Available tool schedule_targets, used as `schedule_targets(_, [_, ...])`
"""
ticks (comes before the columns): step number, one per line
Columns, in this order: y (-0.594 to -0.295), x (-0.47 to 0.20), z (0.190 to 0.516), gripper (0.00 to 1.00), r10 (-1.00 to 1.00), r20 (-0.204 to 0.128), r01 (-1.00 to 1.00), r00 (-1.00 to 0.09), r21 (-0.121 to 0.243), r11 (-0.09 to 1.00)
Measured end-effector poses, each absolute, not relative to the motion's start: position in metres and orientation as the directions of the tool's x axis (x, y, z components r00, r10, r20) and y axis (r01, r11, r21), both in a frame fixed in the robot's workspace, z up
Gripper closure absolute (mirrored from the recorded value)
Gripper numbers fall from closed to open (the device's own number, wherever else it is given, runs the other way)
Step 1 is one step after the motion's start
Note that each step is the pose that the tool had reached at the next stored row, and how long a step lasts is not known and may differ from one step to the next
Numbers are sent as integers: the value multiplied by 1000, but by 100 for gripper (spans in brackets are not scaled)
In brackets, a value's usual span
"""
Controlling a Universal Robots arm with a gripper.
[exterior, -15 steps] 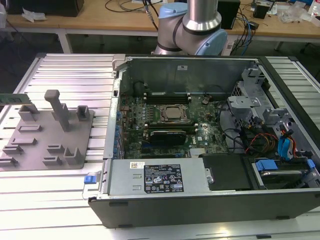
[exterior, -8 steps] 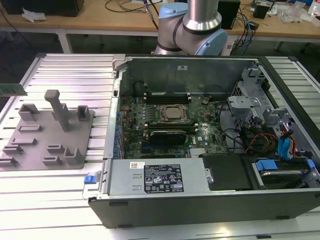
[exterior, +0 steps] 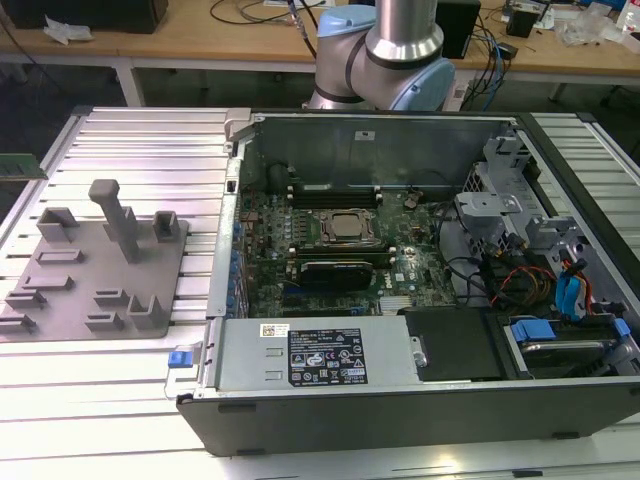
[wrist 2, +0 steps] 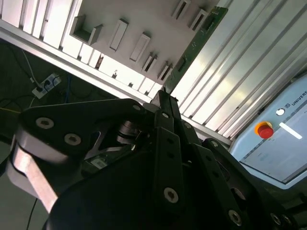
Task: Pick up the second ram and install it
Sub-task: 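Pick up the second ram and move it above second insertion slot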
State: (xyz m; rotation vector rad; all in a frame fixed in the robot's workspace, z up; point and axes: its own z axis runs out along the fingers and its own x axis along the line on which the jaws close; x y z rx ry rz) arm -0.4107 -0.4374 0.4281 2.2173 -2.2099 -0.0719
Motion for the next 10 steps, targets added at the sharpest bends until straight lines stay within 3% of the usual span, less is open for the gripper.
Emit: schedule_targets(10, [-437,-394,428,91,-1000,-25,-999,3,40,-4])
